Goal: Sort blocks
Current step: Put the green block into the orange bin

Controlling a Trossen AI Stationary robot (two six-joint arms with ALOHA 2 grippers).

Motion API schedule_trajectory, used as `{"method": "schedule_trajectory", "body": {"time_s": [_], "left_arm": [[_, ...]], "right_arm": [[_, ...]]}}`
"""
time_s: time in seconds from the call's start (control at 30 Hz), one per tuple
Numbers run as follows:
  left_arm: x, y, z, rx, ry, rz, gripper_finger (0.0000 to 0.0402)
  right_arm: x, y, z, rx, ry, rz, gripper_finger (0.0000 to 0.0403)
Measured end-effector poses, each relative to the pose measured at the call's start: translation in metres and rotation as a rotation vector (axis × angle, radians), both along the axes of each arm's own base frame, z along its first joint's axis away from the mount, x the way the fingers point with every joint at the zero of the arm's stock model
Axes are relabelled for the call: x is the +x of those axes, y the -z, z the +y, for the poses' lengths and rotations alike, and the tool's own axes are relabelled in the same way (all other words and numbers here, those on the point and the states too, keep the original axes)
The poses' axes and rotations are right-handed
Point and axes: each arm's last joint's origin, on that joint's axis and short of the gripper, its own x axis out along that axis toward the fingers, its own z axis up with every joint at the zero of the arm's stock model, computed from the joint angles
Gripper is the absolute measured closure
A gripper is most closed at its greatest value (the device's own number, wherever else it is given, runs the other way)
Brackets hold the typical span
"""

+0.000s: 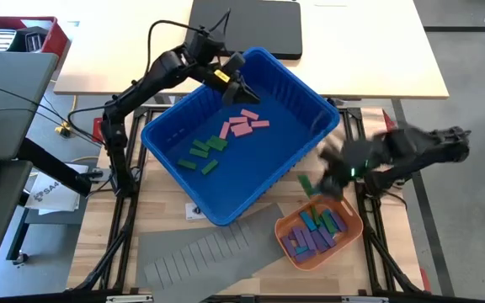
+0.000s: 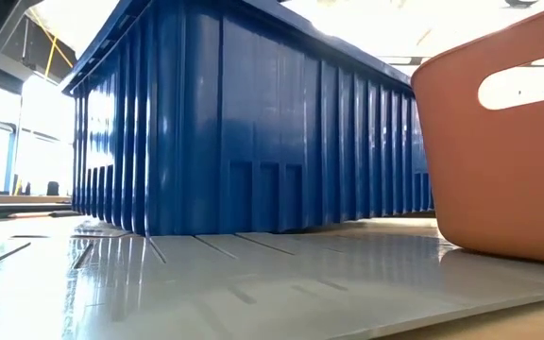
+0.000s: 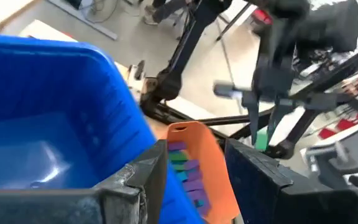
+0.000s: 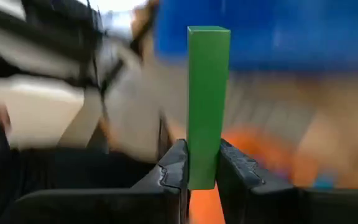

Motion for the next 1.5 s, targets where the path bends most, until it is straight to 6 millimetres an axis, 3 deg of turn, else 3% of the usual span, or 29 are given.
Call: {"method": "schedule_trajectory", "body": {"time_s": [0.13,0.27,0.47,0.67,0.9,1.2,1.37,1.5], "left_arm": [[-0.005,-0.001,-0.003,0.056,0.022,0.013,0.0246],[-0.005,-0.001,-0.007,0.066,0.038,0.018,0.0246],[-0.005,-0.001,-0.007,0.068,0.038,0.016,0.0246],[-0.006,0.001,-0.008,0.056,0.037,0.038,0.0246],[-0.005,0.002,-0.009,0.068,0.017,0.05,0.0246],[-0.004,0.005,-0.015,0.058,0.018,0.092,0.0246],[-0.01,0.014,-0.019,0.023,0.036,0.198,0.0246],[-0.017,0.028,-0.026,0.128,0.054,0.362,0.0246]], "right_arm": [[-0.01,0.047,0.036,0.183,-0.084,0.179,0.0357],[-0.025,0.1,0.059,0.296,-0.077,0.377,0.0357],[-0.036,0.167,0.065,0.386,0.017,0.624,0.0357],[-0.038,0.2,0.064,0.419,0.095,0.703,0.0357],[-0.041,0.213,0.061,0.413,0.186,0.779,0.0324],[-0.041,0.212,0.06,0.39,0.194,0.776,0.0312],[-0.035,0.179,0.061,0.358,0.224,0.676,0.0311],[-0.031,0.139,0.06,0.287,0.233,0.573,0.031]]}}
